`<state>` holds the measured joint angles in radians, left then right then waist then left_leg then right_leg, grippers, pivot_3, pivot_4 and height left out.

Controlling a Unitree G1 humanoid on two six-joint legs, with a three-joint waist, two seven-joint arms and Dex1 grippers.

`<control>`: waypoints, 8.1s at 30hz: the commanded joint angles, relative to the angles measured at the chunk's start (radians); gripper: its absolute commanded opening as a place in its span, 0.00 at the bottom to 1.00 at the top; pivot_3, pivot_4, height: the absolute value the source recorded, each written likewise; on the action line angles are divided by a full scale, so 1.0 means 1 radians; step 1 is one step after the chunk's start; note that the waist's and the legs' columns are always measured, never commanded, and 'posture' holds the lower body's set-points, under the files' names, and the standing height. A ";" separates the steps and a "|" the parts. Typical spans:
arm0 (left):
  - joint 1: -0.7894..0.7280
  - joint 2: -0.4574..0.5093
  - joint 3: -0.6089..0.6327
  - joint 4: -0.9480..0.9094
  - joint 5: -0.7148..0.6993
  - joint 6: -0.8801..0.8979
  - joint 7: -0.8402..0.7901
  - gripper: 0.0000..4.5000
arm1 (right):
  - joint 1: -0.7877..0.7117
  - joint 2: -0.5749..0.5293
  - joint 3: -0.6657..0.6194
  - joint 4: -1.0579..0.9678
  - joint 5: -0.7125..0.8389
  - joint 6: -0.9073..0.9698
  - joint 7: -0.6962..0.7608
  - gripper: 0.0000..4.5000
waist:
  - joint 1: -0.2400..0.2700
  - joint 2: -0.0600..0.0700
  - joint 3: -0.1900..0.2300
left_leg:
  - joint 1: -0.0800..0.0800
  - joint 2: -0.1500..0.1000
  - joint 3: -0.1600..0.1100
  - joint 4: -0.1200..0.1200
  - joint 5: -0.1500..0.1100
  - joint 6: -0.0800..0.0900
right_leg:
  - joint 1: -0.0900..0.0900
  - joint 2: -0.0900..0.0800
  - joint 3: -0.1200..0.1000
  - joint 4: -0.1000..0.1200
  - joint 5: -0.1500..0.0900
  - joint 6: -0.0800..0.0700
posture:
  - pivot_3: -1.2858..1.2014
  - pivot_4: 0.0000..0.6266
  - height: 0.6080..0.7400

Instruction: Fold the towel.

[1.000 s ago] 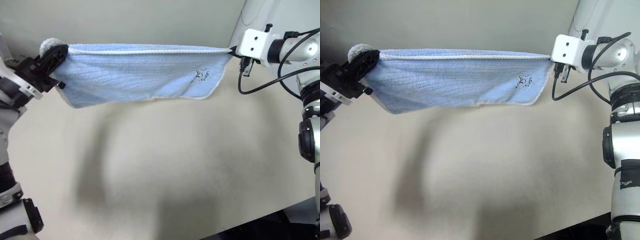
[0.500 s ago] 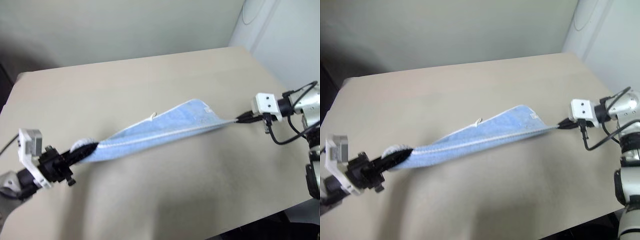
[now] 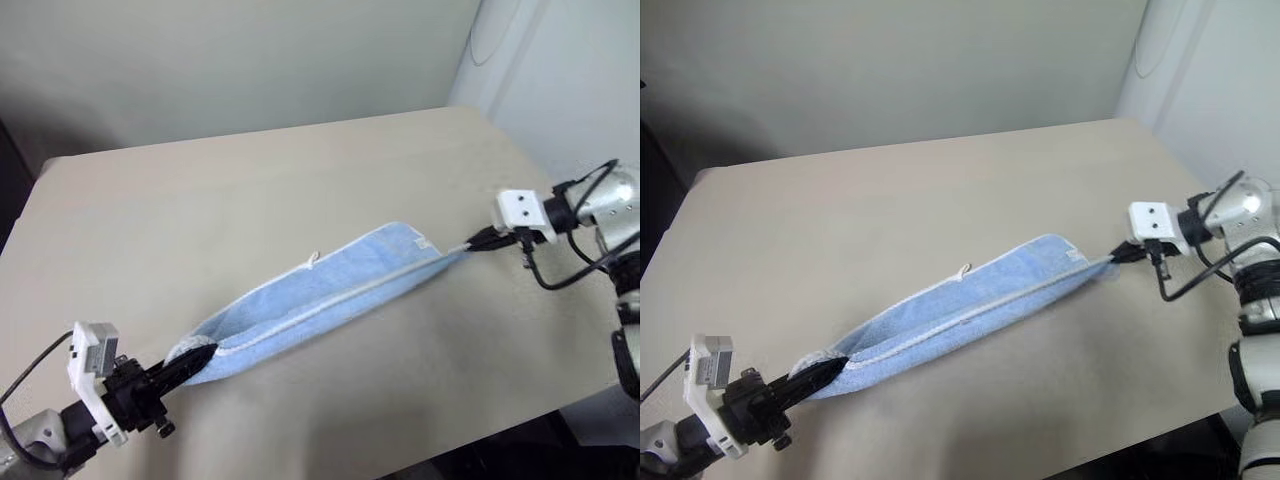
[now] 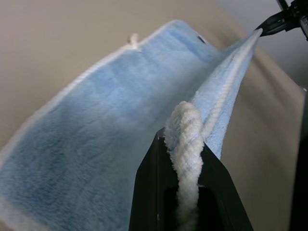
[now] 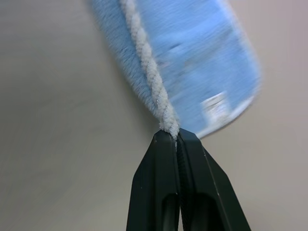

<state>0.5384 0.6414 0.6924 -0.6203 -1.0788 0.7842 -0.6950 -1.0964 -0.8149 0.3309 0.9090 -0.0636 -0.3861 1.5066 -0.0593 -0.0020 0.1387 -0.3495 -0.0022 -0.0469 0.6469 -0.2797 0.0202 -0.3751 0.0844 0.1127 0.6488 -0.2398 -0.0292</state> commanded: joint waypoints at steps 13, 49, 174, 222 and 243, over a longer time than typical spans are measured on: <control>-0.220 -0.023 -0.091 0.172 0.196 -0.090 0.167 0.00 | -0.245 0.229 0.088 0.369 -0.339 -0.066 -0.468 0.00 | 0.013 0.000 0.000 | -0.015 0.000 -0.001 0.001 0.004 -0.007 | -0.016 -0.001 -0.001 0.004 0.001 -0.001 | 0.52 0.24 1.00; -0.063 -0.093 -0.115 0.144 0.303 -0.159 0.164 1.00 | -0.216 0.189 -0.061 0.394 -0.323 -0.125 -0.653 0.99 | 0.012 0.000 0.000 | -0.018 0.000 0.000 0.000 0.004 -0.008 | -0.020 -0.001 -0.001 0.007 0.001 -0.001 | 0.52 0.24 1.00; -0.349 -0.111 -0.355 -0.067 0.266 -0.221 0.257 1.00 | 0.371 0.231 0.055 -0.966 0.186 1.008 -0.374 0.30 | 0.034 -0.003 -0.001 | -0.018 -0.002 0.002 0.015 0.002 -0.005 | -0.017 -0.001 0.000 0.011 -0.001 0.005 | 0.52 0.24 1.00; 0.061 -0.152 -0.137 -0.087 -0.463 -0.108 0.500 1.00 | 0.406 0.389 -0.279 -0.685 0.460 0.846 -0.428 0.01 | 0.034 -0.002 -0.001 | -0.009 -0.002 0.000 0.015 0.000 -0.004 | -0.004 -0.001 0.000 0.000 -0.001 0.005 | 0.52 0.24 1.00; -0.165 -0.116 -0.471 0.078 -0.581 -0.066 0.918 1.00 | 0.388 0.414 -0.335 -0.778 0.519 0.909 -0.522 0.01 | 0.044 0.001 0.000 | -0.006 -0.003 0.000 0.012 0.001 -0.006 | -0.004 -0.001 0.000 0.000 -0.001 0.005 | 0.52 0.24 1.00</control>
<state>0.3809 0.5307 0.2474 -0.5809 -1.6756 0.7214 0.1888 -0.7005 -0.3966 0.0182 0.1731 0.4363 0.5262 0.9911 -0.0158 -0.0010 0.1390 -0.3531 -0.0051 -0.0475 0.6585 -0.2787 0.0143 -0.3781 0.0834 0.1128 0.6487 -0.2407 -0.0240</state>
